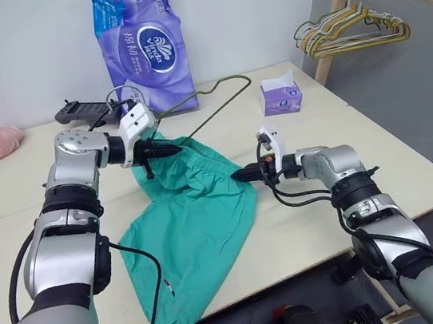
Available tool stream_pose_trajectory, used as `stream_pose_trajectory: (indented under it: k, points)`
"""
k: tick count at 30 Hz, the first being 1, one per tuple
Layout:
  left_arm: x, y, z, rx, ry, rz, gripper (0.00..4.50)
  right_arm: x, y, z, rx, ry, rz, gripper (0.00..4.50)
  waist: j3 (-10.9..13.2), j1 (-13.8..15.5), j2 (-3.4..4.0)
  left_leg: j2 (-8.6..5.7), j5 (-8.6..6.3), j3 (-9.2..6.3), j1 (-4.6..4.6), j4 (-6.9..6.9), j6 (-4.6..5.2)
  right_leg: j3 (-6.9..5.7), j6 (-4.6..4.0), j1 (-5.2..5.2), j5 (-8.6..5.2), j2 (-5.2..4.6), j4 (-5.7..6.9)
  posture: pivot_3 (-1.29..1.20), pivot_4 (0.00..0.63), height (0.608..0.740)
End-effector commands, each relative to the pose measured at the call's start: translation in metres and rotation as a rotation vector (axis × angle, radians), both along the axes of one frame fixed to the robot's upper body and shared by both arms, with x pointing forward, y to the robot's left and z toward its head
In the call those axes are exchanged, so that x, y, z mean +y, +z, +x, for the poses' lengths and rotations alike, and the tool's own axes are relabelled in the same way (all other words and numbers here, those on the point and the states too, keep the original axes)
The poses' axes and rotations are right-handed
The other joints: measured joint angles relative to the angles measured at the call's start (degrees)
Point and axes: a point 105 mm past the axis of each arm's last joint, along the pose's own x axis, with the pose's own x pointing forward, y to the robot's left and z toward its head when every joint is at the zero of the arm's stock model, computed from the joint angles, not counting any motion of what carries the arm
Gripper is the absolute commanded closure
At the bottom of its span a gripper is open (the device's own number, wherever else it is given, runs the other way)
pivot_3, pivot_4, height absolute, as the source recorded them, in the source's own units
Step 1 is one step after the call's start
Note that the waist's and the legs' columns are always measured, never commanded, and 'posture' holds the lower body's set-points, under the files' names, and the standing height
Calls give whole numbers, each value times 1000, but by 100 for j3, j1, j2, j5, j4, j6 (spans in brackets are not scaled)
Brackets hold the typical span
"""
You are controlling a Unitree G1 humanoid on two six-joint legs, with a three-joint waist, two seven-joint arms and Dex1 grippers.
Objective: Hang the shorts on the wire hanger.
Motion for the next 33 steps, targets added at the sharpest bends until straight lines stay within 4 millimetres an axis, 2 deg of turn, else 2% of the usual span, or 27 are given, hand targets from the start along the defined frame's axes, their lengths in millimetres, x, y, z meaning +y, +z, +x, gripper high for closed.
stream_pose_trajectory:
  k: [1,5,10,13,15,18,20,25,29,33]
  points:
    - [1,14,1,-60,2,-10,4500,-2,11,0,-38,20,12,3051,0,0,0,0,0,0,0,0,0,0,0,0,0,0,0,-4,15,740]
    - [1,13,1,-59,0,-9,4500,-2,12,-3,-48,39,4,4463,0,1,0,0,0,0,0,0,0,1,0,0,0,0,0,-5,19,740]
    - [-1,11,0,-62,-7,-14,4500,-14,8,-1,-105,23,-92,4486,0,4,0,0,0,0,0,0,0,0,0,0,0,0,0,-2,24,740]
    - [0,7,-7,-30,-43,-24,4500,-37,9,3,-194,10,-191,4486,0,36,0,-1,0,0,-1,0,0,1,0,0,0,-1,-1,1,24,740]
    - [2,1,-17,12,-94,-13,4500,-62,10,5,-288,25,-319,4486,1,57,1,-2,0,1,-1,2,0,1,0,1,0,-2,-2,6,32,740]
    - [6,-13,-37,93,-176,29,4500,-98,30,11,-405,28,-459,4486,1,76,1,-3,-1,3,-1,2,1,2,0,1,0,-1,-2,6,32,740]
    - [10,-19,-41,112,-183,64,4500,-111,43,10,-461,64,-524,4486,2,97,1,-2,-1,5,-1,2,1,2,0,2,0,-1,-2,6,32,740]
    - [14,-29,-39,105,-166,134,4500,-115,59,-6,-502,179,-565,4486,2,142,2,1,-2,8,2,1,4,4,0,3,0,3,-3,-11,39,740]
    - [17,-40,-32,70,-140,235,4500,-102,74,-28,-512,271,-543,4486,2,184,1,0,-2,8,2,4,4,4,0,5,0,2,-4,-26,41,740]
    - [23,-49,-31,56,-142,308,4500,-94,86,-38,-524,292,-531,4486,2,200,1,0,-3,9,3,4,5,4,0,6,0,2,-5,-34,43,740]
